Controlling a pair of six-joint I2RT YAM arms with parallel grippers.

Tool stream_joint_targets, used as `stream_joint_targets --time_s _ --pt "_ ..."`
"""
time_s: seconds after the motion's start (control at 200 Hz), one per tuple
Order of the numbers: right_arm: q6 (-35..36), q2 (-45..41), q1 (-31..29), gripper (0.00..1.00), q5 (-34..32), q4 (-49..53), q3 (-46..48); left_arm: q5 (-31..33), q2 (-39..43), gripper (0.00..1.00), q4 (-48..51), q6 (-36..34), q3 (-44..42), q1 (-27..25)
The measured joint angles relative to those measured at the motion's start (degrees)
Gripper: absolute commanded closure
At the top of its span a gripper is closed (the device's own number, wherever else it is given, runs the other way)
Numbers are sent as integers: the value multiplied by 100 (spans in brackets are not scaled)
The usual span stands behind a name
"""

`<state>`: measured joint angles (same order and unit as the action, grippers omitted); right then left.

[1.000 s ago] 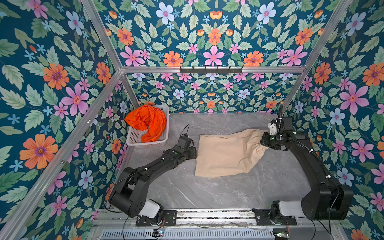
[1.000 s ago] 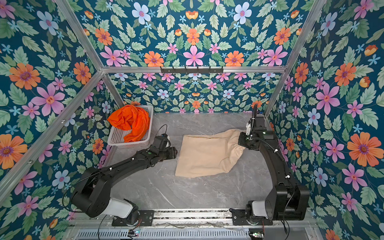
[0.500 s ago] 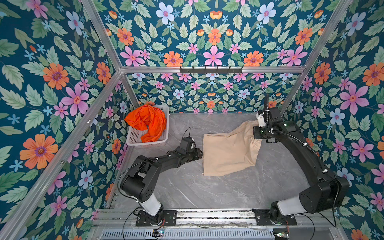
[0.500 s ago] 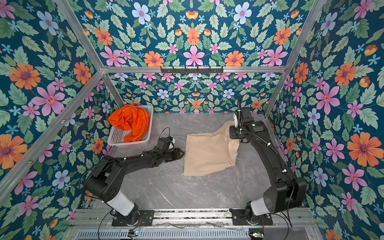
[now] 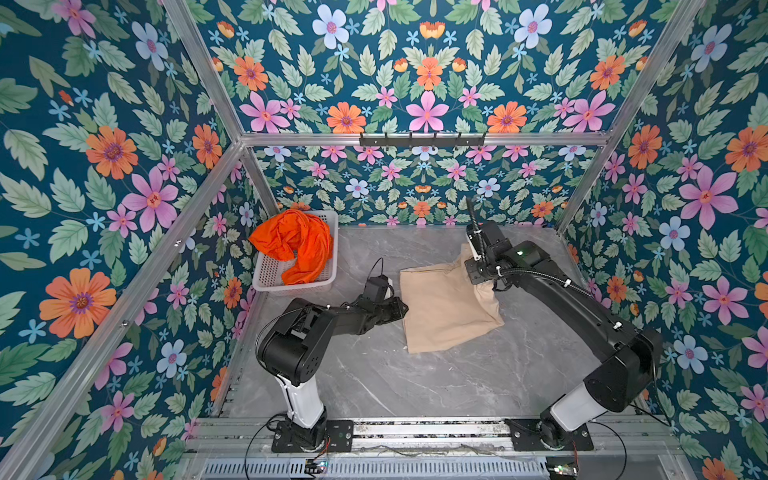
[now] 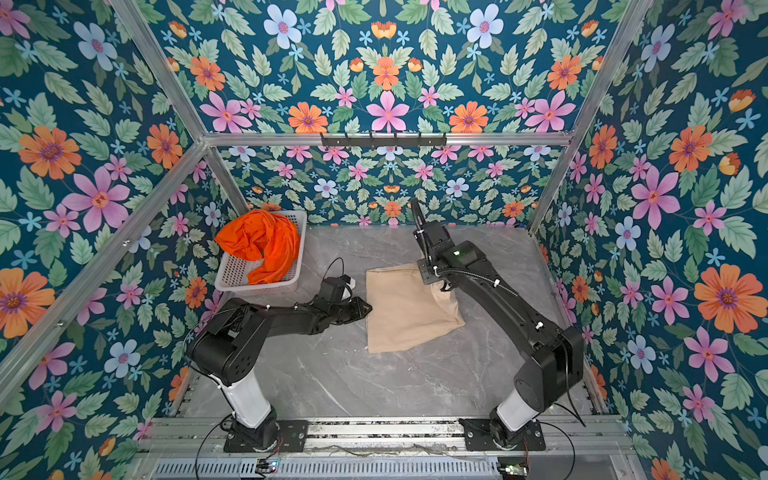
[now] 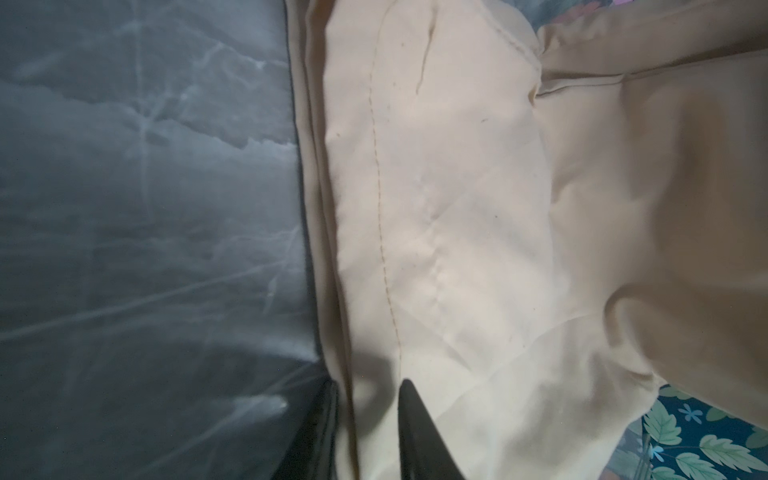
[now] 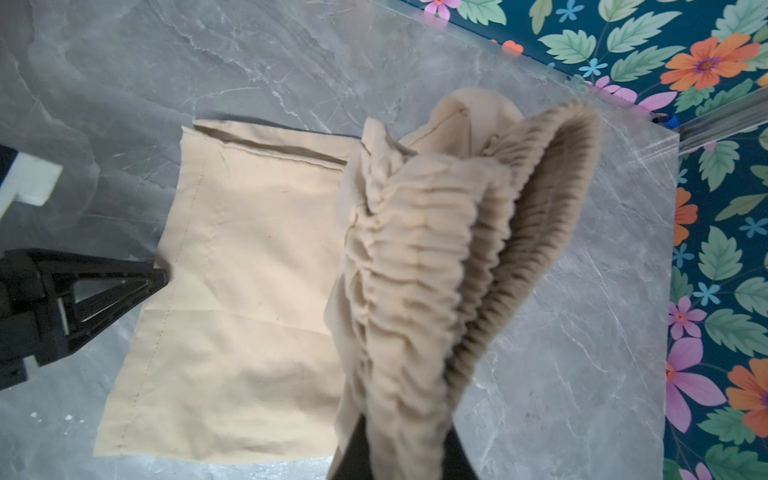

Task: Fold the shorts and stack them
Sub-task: 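Fold the waistband toward the leg hems with the right gripper while the left holds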

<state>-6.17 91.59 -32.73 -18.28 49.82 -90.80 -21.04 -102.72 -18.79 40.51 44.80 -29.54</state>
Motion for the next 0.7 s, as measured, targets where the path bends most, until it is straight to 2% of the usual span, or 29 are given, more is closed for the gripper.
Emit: stream_joint_targets --time_s 0.285,0.7 --pt "-146 356 -896 91 -306 -48 -28 -17 -136 77 -269 -2 -7 -4" --pt "-337 1207 -1351 91 -9 -278 -216 -15 -199 77 -352 -4 37 -4"
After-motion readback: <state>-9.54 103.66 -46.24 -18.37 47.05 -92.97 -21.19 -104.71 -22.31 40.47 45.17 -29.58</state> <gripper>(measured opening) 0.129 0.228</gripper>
